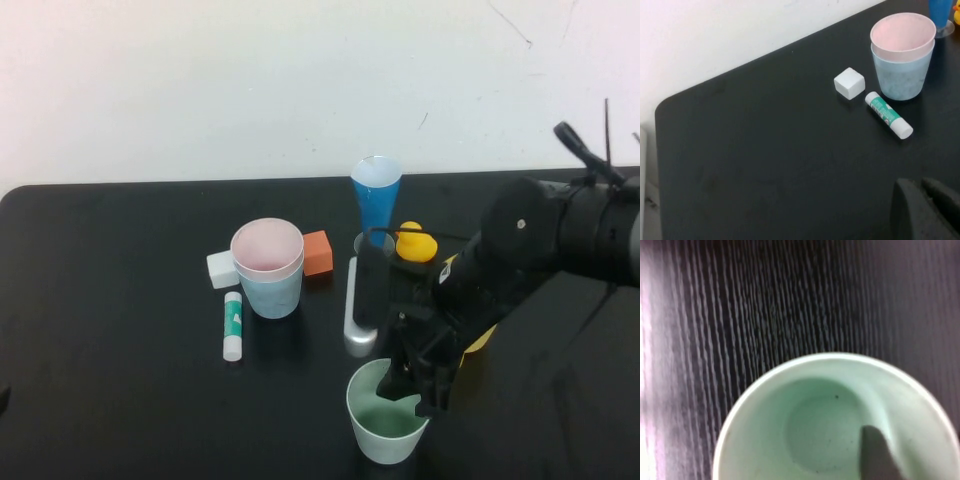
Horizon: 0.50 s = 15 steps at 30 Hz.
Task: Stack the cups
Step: Pick up the green cup
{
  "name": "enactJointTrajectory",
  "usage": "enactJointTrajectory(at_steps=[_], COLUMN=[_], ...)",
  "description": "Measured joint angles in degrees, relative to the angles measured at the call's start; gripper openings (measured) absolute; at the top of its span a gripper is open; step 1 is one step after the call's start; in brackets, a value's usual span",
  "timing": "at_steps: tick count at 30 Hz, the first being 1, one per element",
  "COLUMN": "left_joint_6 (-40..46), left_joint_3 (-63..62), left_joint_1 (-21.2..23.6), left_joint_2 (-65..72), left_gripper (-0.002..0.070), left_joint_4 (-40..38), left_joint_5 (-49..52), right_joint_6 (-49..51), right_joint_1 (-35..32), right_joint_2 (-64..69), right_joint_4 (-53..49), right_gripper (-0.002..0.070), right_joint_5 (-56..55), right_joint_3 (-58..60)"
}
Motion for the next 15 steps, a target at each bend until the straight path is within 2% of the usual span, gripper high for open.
enactJointTrajectory(at_steps=[5, 6, 10, 15], left_joint_6=[-1.51, -1.61, -1.78, -1.78], left_joint_3=[0.64, 0.64, 0.64, 0.64], left_joint_1=[0.00, 0.00, 0.00, 0.00], left_joint_2=[-0.10, -0.10, -0.10, -0.10], left_gripper=[0.0002, 0.0002, 0.0002, 0.0002], left_joint_4=[0.21, 0.21, 0.21, 0.21], left_joint_5=[-0.47, -0.61, -1.64, -2.27], right_joint_6=[0.00, 0.00, 0.00, 0.38], right_joint_1=[0.00, 0.00, 0.00, 0.00], right_joint_2=[1.16, 1.19, 1.32, 0.81], right_joint_4=[-0.50, -0.50, -0.55, -1.21], right_gripper=[0.0094, 0.0066, 0.0034, 0.0032], right_joint_5=[-0.24, -0.38, 0.01, 7.04], right_joint_3=[-0.03, -0.03, -1.31, -8.53])
